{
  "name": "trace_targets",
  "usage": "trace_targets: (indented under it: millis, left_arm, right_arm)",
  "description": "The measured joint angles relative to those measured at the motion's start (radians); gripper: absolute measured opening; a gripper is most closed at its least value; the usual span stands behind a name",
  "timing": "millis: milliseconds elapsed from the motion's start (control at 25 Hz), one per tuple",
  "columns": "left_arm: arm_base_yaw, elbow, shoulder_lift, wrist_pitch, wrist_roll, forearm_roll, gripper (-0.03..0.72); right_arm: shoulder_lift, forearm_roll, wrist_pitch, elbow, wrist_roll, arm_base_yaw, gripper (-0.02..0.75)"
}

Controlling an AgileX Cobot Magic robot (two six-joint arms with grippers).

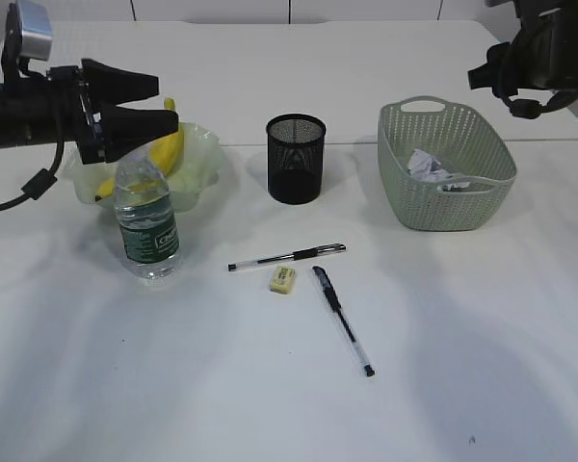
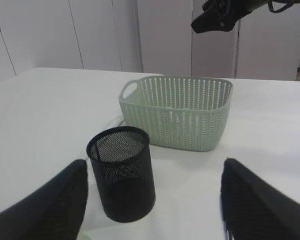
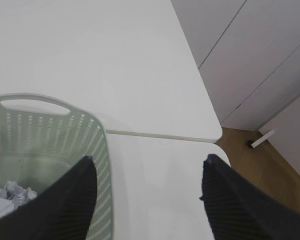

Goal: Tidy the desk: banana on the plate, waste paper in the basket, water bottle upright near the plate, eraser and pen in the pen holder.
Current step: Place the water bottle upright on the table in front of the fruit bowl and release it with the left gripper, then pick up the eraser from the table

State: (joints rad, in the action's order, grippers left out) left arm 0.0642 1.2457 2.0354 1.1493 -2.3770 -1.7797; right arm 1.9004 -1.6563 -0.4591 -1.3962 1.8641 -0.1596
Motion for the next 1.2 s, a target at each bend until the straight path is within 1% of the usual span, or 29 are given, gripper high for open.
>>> trace_targets:
  millis: [160,400,600,720,800,1040,1200]
  left_arm:
    - [0.0,0.0,-0.037,0.002,0.013,0.002,0.589]
    - [0.027,0.0,-0.097,-0.028,0.105,0.003,0.589]
    - [0.044,0.0,-0.141,-0.069,0.198,0.005,0.585]
    - [0.052,0.0,-0.163,-0.081,0.223,0.005,0.573]
    - [0.057,0.0,-0.183,-0.081,0.241,0.006,0.564]
    - [0.061,0.0,-0.279,-0.075,0.319,0.006,0.542]
    - [0.061,0.0,-0.348,-0.067,0.335,0.007,0.538]
  right_arm:
    - [0.0,-0.002,0.0,0.0,0.0,0.0,0.494]
    - [0.0,-0.006,0.0,0.0,0.0,0.0,0.494]
    - [0.0,-0.077,0.002,0.0,0.0,0.0,0.494]
    - [0.0,-0.153,0.002,0.0,0.002,0.0,0.494]
    - [0.0,-0.184,0.0,0.0,0.018,0.0,0.494]
    - [-0.008,-0.201,-0.006,0.0,0.091,-0.006,0.494]
    - [-0.042,-0.205,-0.006,0.0,0.097,-0.014,0.494]
